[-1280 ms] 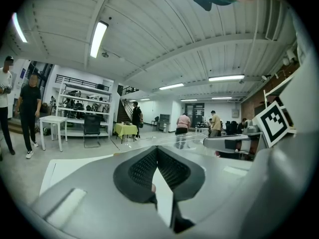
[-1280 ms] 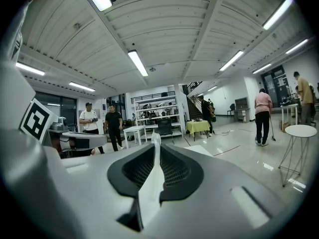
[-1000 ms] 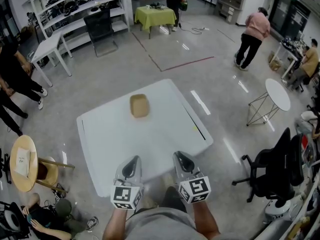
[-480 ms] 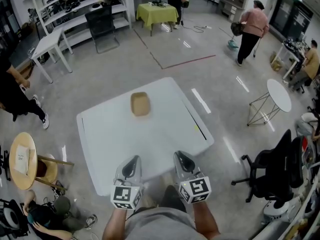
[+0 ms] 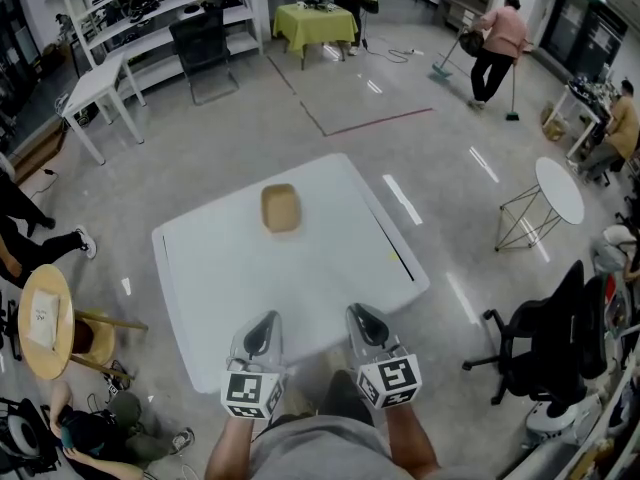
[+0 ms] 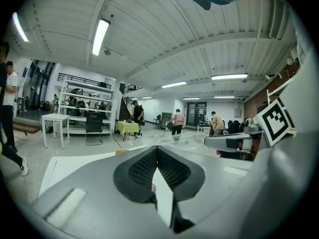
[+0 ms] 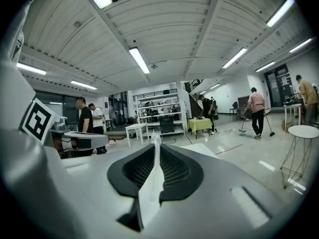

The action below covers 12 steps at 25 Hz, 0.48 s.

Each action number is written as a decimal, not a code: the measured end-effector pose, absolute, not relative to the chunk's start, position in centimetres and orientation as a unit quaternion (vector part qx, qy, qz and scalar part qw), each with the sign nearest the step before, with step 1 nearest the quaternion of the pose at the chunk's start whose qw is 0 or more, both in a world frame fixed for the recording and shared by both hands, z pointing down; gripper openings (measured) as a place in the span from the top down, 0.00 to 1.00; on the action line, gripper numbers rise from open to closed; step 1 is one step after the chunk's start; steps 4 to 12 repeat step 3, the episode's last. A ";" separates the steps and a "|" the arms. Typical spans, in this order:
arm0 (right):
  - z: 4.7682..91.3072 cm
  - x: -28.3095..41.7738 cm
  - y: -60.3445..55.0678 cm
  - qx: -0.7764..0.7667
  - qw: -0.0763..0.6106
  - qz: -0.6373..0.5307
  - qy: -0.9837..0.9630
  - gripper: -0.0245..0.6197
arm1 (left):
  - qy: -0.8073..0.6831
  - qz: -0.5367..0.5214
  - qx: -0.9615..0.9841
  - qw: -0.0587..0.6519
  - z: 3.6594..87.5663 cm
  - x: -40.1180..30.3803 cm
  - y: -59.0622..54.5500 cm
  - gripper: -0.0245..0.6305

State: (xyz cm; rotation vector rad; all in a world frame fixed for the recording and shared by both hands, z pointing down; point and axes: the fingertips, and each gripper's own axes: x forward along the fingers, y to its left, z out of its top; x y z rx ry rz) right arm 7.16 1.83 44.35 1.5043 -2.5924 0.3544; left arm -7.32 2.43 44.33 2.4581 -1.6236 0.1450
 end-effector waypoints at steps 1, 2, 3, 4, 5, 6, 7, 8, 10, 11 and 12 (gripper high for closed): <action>44.3 7.2 1.7 0.497 0.062 0.117 -0.857 0.90 | -0.548 0.050 0.829 0.097 44.3 -7.3 2.3 0.95; 44.3 7.2 1.6 0.497 0.061 0.117 -0.857 0.90 | -0.548 0.051 0.829 0.099 44.4 -7.3 2.2 0.95; 44.3 7.2 1.5 0.497 0.061 0.117 -0.858 0.90 | -0.548 0.052 0.829 0.100 44.4 -7.3 2.1 0.95; 44.3 7.2 1.5 0.497 0.061 0.117 -0.858 0.90 | -0.548 0.052 0.829 0.100 44.4 -7.3 2.1 0.95; 44.3 7.2 1.5 0.497 0.061 0.117 -0.858 0.90 | -0.548 0.052 0.829 0.100 44.4 -7.3 2.1 0.95; 44.3 7.2 1.5 0.497 0.061 0.117 -0.858 0.90 | -0.548 0.052 0.829 0.100 44.4 -7.3 2.1 0.95; 44.3 7.2 1.5 0.497 0.061 0.117 -0.858 0.90 | -0.548 0.052 0.829 0.100 44.4 -7.3 2.1 0.95; 44.3 7.2 1.5 0.497 0.061 0.117 -0.858 0.90 | -0.548 0.052 0.829 0.100 44.4 -7.3 2.1 0.95; 44.3 7.2 1.5 0.497 0.061 0.117 -0.858 0.90 | -0.548 0.052 0.829 0.100 44.4 -7.3 2.1 0.95; 44.3 7.2 1.5 0.497 0.061 0.117 -0.858 0.90 | -0.548 0.052 0.829 0.100 44.4 -7.3 2.1 0.95; 44.3 7.2 1.5 0.497 0.061 0.117 -0.858 0.90 | -0.548 0.052 0.829 0.100 44.4 -7.3 2.1 0.95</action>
